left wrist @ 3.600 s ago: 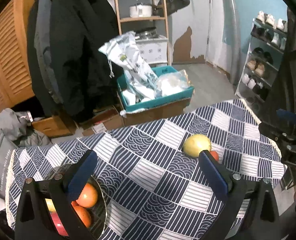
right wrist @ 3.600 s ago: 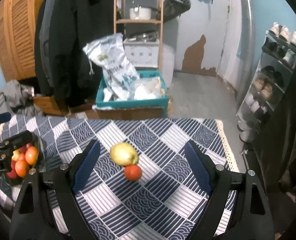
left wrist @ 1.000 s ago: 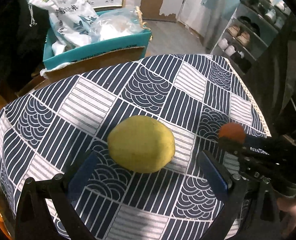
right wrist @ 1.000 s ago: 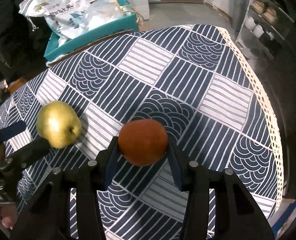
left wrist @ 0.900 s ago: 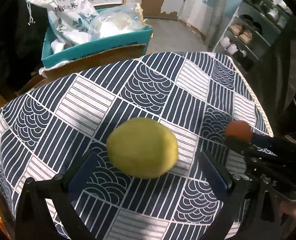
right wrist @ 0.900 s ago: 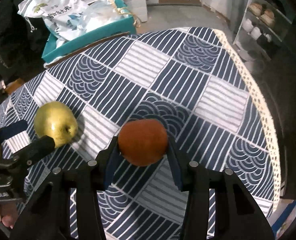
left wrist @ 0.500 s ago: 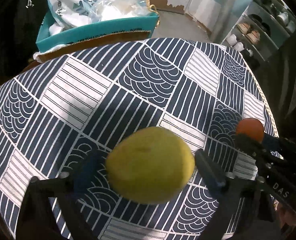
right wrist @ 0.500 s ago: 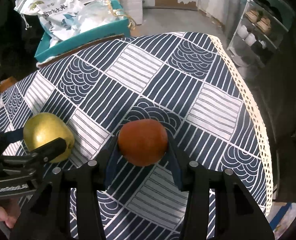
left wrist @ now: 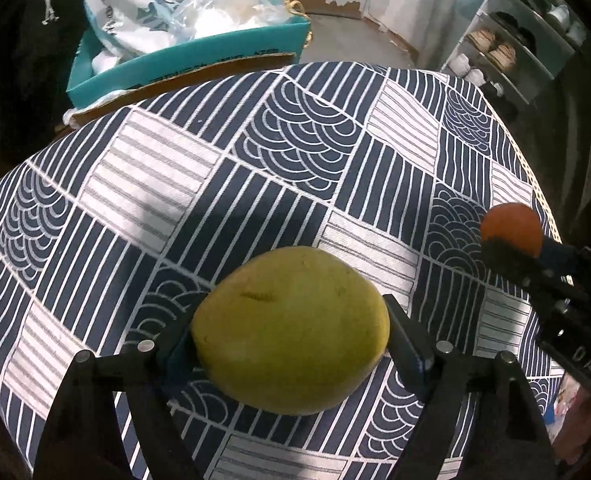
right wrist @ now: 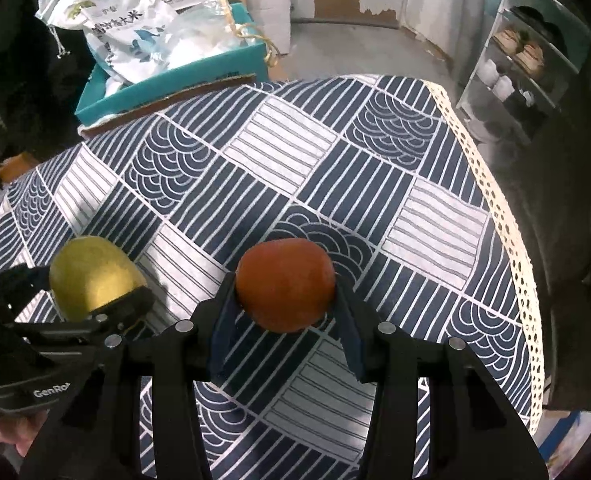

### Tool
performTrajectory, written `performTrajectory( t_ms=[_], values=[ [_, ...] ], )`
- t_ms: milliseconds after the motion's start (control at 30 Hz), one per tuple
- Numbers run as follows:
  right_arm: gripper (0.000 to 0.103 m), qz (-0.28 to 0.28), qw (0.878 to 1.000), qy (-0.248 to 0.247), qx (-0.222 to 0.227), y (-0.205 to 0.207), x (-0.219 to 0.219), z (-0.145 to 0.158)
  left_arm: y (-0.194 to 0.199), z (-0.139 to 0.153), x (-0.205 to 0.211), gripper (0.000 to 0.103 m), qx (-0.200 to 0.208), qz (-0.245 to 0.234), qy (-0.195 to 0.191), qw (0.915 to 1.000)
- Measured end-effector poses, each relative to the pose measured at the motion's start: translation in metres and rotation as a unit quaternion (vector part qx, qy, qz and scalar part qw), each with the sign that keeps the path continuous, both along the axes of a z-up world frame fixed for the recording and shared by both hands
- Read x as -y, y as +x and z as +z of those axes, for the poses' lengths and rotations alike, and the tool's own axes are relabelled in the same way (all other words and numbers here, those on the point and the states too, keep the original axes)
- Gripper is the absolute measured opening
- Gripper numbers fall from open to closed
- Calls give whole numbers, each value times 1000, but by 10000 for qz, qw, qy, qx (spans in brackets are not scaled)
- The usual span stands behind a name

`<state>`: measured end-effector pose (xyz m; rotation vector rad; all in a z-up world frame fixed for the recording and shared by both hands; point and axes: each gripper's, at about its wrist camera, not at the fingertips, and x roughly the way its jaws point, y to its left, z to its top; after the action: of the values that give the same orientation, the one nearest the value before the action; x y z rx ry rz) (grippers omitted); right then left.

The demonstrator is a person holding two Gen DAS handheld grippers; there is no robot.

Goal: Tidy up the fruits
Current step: 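Lift the pear and tangerine and carry them over the glass bowl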

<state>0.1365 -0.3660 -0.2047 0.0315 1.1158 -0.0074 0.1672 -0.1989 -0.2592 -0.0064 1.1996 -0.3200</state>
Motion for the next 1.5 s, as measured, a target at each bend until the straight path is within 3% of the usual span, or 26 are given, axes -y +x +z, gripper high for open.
performTrajectory(
  t_ms=[233, 600, 1133, 1500],
  values=[
    [46, 141, 9997, -56, 203, -3, -8, 18, -9, 16, -17, 84, 258, 165, 81, 9995],
    [46, 419, 9973, -84, 595, -17, -26, 60, -26, 69, -50, 84, 760, 278, 112, 9967],
    [46, 824, 9895, 28, 1190, -42, -54, 119, -72, 152, -98, 84, 1553, 425, 86, 9869],
    [46, 1046, 9830, 190, 1499, -61, -69, 149, -104, 191, -122, 84, 1911, 577, 28, 9799]
  ],
)
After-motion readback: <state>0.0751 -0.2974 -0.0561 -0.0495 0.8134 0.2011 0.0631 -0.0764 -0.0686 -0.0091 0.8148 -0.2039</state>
